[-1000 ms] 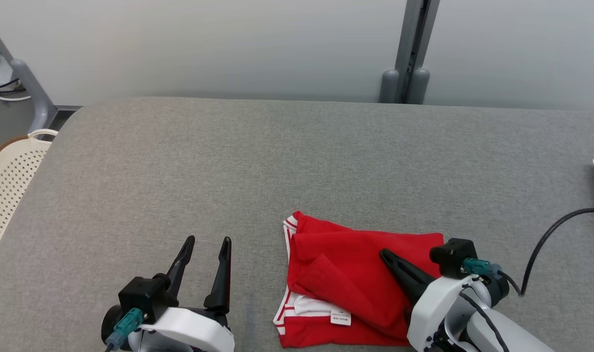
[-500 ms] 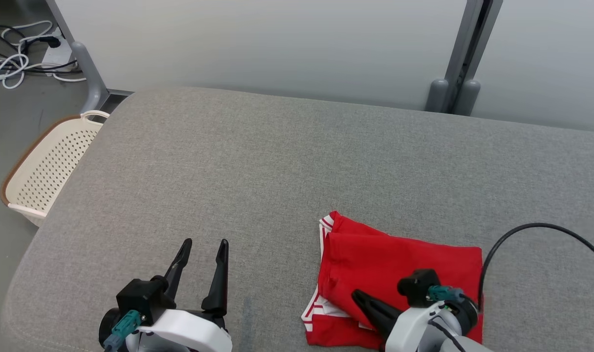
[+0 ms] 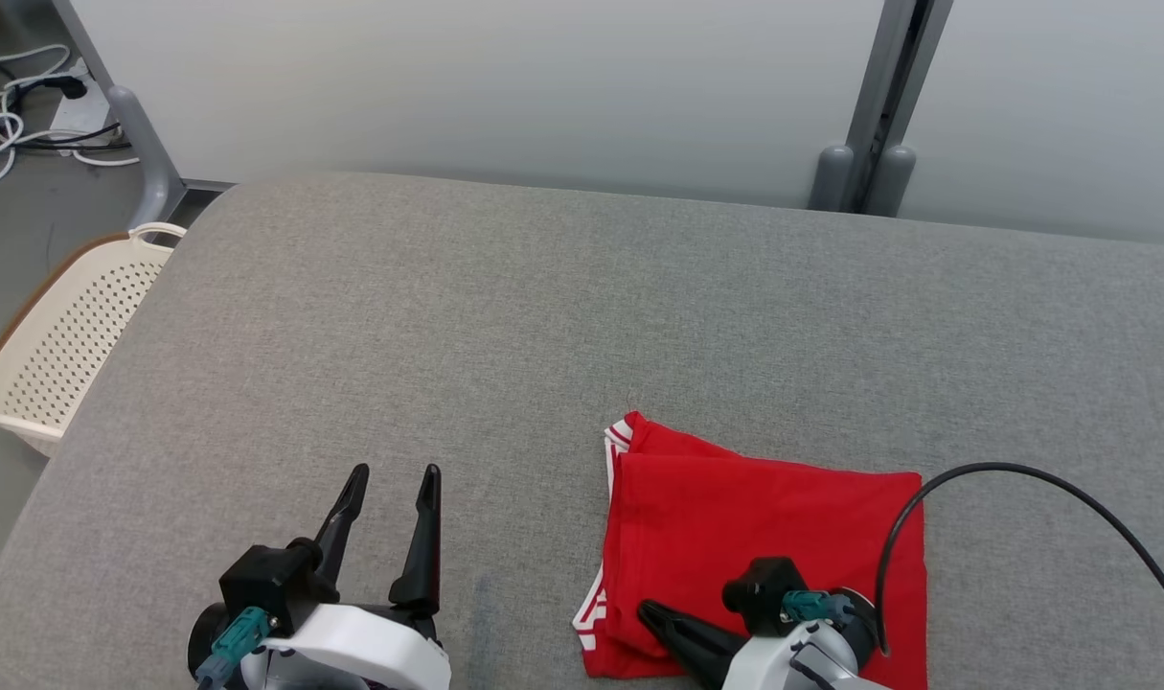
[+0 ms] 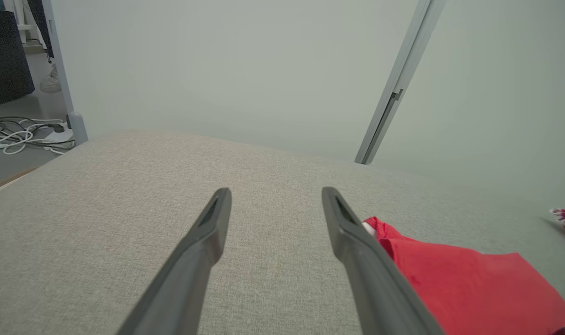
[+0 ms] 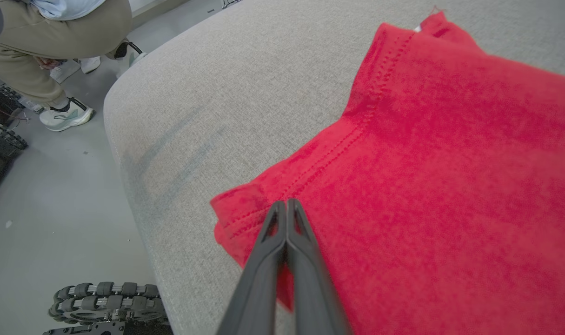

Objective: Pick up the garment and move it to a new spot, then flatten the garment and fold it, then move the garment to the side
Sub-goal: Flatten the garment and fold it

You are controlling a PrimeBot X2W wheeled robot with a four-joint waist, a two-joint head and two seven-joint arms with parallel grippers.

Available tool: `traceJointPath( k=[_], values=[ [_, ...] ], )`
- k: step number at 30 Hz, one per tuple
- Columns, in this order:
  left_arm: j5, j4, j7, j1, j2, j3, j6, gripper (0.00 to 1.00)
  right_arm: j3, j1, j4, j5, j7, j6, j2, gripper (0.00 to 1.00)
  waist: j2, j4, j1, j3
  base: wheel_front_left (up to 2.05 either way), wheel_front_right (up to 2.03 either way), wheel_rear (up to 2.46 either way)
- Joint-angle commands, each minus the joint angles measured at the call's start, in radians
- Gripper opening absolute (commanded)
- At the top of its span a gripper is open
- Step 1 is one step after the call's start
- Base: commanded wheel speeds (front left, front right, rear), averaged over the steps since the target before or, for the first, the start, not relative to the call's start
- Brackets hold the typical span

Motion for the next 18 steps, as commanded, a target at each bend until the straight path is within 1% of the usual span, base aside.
traceJointPath(
  k=[1,11,18],
  values=[
    [-0.003,-0.002,-0.006,0.002,0.004,0.004,0.004,1.0,0.012,-0.018,0.0,-0.009,-0.015,0.0,0.001,0.0,0.0,-0.01,0.0,0.0,0.0,0.0,0.0],
    [-0.003,-0.001,-0.006,-0.008,0.003,0.008,0.008,1.0,0.093,-0.053,-0.003,-0.003,-0.027,0.0,0.004,0.0,0.0,-0.045,0.0,0.003,0.0,0.0,0.0],
    [-0.003,-0.003,-0.006,-0.015,0.005,0.011,0.008,1.0,0.13,-0.067,-0.051,-0.015,-0.008,0.0,0.004,0.0,0.0,-0.055,0.0,0.011,0.0,0.0,0.0]
  ],
)
